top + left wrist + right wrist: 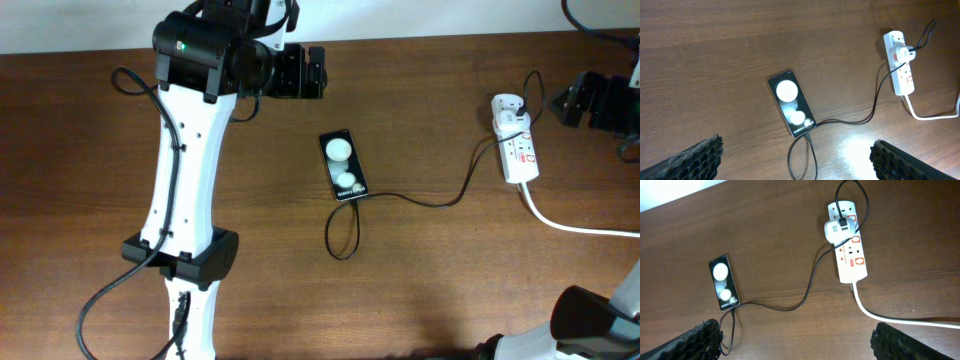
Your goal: Plug charger to phone and switch on socket
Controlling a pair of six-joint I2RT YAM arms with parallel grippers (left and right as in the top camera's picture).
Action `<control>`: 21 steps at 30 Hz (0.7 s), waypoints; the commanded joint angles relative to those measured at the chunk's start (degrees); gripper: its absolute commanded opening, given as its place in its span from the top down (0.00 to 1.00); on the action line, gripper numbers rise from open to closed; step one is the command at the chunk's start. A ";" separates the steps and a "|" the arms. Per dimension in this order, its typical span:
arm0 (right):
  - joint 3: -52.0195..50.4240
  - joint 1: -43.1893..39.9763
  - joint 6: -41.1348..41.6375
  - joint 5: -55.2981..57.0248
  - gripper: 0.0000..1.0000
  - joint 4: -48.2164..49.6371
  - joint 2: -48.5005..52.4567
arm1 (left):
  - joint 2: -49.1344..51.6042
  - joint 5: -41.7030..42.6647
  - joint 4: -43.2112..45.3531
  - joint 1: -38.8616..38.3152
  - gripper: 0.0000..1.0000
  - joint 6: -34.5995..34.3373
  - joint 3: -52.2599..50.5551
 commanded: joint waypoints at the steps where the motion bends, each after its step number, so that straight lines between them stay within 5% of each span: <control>1: 0.15 0.20 0.44 0.50 0.01 -0.24 0.31 | -0.87 -0.44 -0.04 -0.17 0.01 0.92 0.68; 13: 0.17 0.20 0.44 0.50 0.01 -0.24 0.31 | -0.87 -1.36 -0.02 -0.15 0.01 0.94 0.68; 17: 0.17 0.20 0.44 0.50 0.01 -0.24 0.31 | -1.03 -12.50 -0.02 -0.15 0.01 0.92 0.02; 21: 0.17 0.20 0.44 0.50 0.01 -0.24 0.31 | -9.88 -16.35 12.44 0.33 0.01 0.94 -18.78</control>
